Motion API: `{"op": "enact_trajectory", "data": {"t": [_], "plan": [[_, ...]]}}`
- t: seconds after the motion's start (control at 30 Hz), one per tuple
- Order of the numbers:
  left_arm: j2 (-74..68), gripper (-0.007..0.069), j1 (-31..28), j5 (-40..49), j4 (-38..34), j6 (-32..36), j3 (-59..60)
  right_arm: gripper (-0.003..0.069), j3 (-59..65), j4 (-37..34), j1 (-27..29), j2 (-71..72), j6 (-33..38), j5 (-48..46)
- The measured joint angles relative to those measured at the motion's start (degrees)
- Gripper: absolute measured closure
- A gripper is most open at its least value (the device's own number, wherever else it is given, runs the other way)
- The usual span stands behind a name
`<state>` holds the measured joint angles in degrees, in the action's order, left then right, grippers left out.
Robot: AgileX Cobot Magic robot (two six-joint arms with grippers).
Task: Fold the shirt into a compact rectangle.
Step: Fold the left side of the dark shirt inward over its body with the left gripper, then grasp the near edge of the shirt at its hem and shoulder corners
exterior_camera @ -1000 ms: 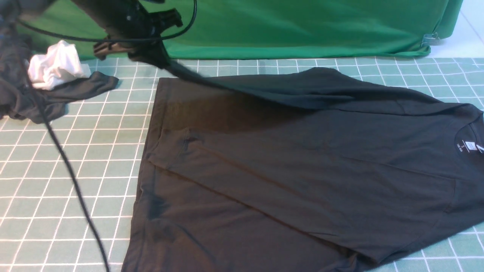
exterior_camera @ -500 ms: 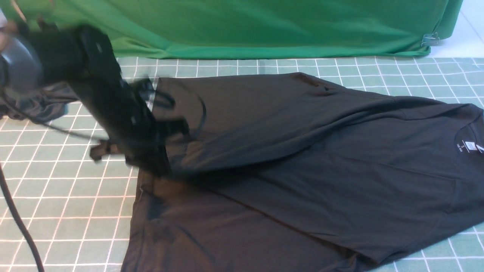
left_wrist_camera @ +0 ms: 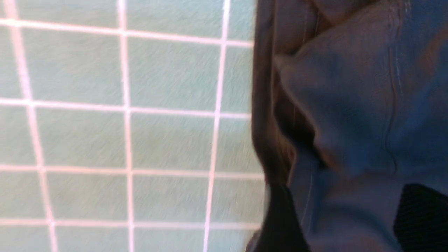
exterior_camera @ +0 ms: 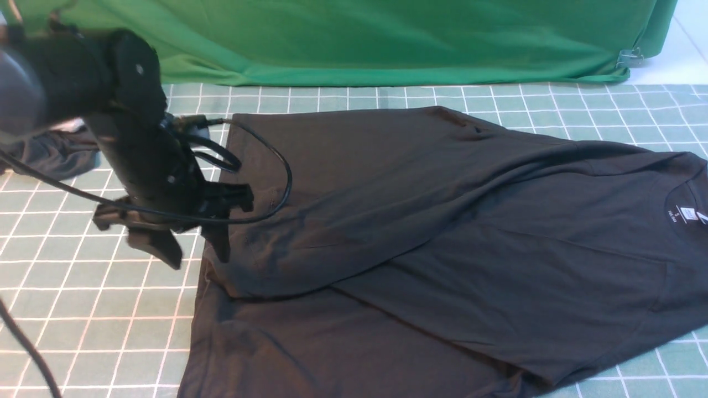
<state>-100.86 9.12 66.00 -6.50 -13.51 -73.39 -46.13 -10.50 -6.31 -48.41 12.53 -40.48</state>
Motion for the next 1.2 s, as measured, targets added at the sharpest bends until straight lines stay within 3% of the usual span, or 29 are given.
{"op": "enact_trajectory", "data": {"t": [0.17, 0.33, 0.5, 0.7, 1.0, 1.2], "plan": [[4.2, 0.0179, 0.0, 2.3, -0.5, -0.2, 2.8, 0.0422, 0.0, 0.0, 0.0, 0.0, 0.0, -0.1], [7.8, 0.0178, 0.0, 1.6, -3.0, -1.0, 13.2, 0.0422, 0.0, -0.1, 0.0, 0.0, 0.0, 0.0], [8.6, 0.0178, 0.0, -6.3, -5.7, -1.1, 27.1, 0.0422, 0.0, -0.1, 0.0, 0.0, -0.5, 0.0], [8.6, 0.0190, 0.0, -12.3, -7.7, -0.6, 31.6, 0.0422, 0.0, -0.2, 0.0, 0.0, -0.5, 0.0], [8.7, 0.0326, 0.0, -14.3, -12.0, 0.8, 31.9, 0.0422, 0.0, -0.2, 0.0, 0.0, -0.6, 0.1], [8.7, 0.0515, 0.0, -13.6, -12.0, 2.9, 31.9, 0.0422, 0.0, -0.2, 0.0, 0.0, -0.7, 0.4]]}}
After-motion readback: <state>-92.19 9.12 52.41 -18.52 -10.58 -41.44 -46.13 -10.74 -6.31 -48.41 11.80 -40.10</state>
